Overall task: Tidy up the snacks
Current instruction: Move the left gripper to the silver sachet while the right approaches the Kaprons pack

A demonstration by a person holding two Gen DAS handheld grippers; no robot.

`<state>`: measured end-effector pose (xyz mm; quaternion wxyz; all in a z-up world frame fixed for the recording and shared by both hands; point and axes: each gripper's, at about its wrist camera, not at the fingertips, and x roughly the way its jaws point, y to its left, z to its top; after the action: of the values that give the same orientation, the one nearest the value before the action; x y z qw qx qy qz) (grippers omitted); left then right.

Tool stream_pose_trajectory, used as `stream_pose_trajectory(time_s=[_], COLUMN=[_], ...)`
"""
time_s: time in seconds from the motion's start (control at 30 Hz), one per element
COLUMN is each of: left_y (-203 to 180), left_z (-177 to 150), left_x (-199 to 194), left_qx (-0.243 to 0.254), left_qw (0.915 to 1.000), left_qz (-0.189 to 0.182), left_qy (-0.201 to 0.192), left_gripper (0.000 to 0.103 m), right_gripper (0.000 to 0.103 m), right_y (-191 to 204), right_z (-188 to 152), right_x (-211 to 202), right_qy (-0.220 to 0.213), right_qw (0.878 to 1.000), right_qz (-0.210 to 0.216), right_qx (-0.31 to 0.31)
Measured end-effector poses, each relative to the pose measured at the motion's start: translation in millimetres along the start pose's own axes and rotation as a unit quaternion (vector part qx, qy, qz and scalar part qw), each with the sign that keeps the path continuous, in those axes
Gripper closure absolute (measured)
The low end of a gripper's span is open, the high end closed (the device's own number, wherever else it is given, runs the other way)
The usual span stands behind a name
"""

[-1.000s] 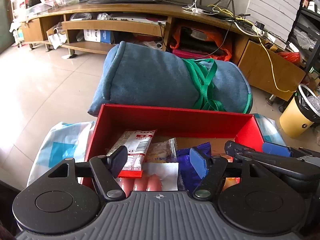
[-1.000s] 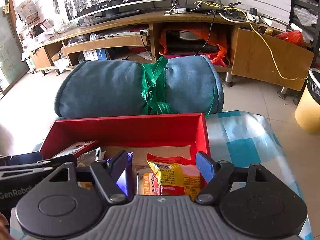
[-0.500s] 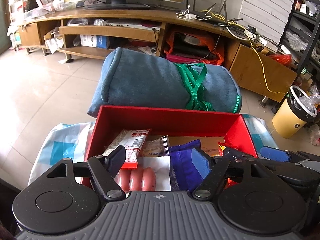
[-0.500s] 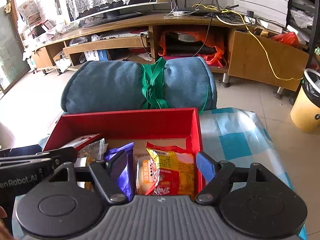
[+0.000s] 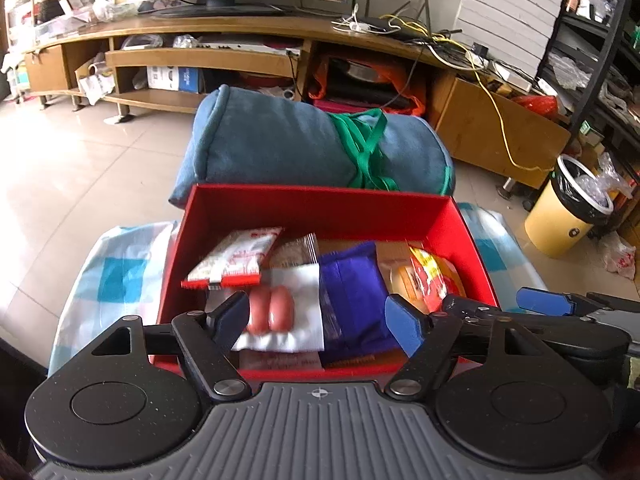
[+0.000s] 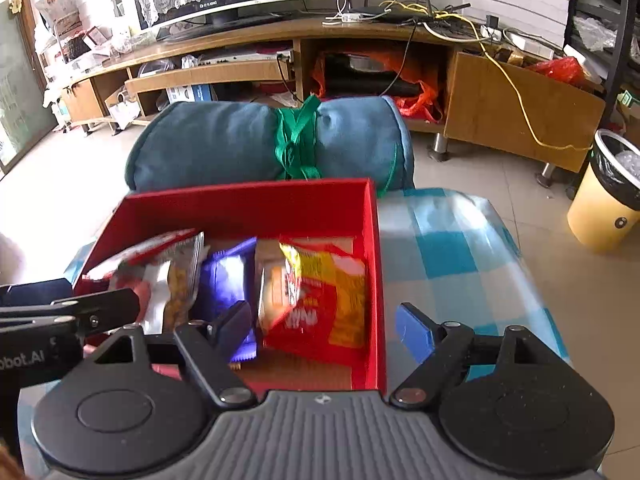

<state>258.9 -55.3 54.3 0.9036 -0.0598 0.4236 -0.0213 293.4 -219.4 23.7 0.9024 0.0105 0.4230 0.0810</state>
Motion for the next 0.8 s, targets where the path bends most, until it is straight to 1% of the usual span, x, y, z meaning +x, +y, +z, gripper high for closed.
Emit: stream_pose_trajectory(time_s=[0.23,0.4,0.53,0.67,0.8], left_y=[-1,1,6,12,19], left_z=[-18,-40,-63,-91,-116], left_x=[-8,-15,-19,-23,-27], left_qx=[0.009,0.028,0.039,0.044,0.039], left_qw=[0.9998,0.9988,0.9973,0.9946,0.9913], left_qz=[-0.011,-0.018,-0.022,-0.025,-0.028], left_qy=[0.015,0.035,0.058,0.09,0.123], left_gripper=[0.022,0.022,0.021,0.021,0.02], right_gripper=[0.028,0.028,0.028,0.028,0.028], right_y=[-3,-3,-4,-2,-2], right_z=[-17,-34,-51,-66,-77], right_x=[-9,-14,-18,-20,-26], right_qy=[0.014,0.028,0.042,0.058,0.065], right_qw=[1.0,1.0,0.999,0.998,0.998], right_qz=[0.004,0.002,0.004,0.001,0.002], right_qx=[0.002,-0.007,-0.011,-0.019,-0.02])
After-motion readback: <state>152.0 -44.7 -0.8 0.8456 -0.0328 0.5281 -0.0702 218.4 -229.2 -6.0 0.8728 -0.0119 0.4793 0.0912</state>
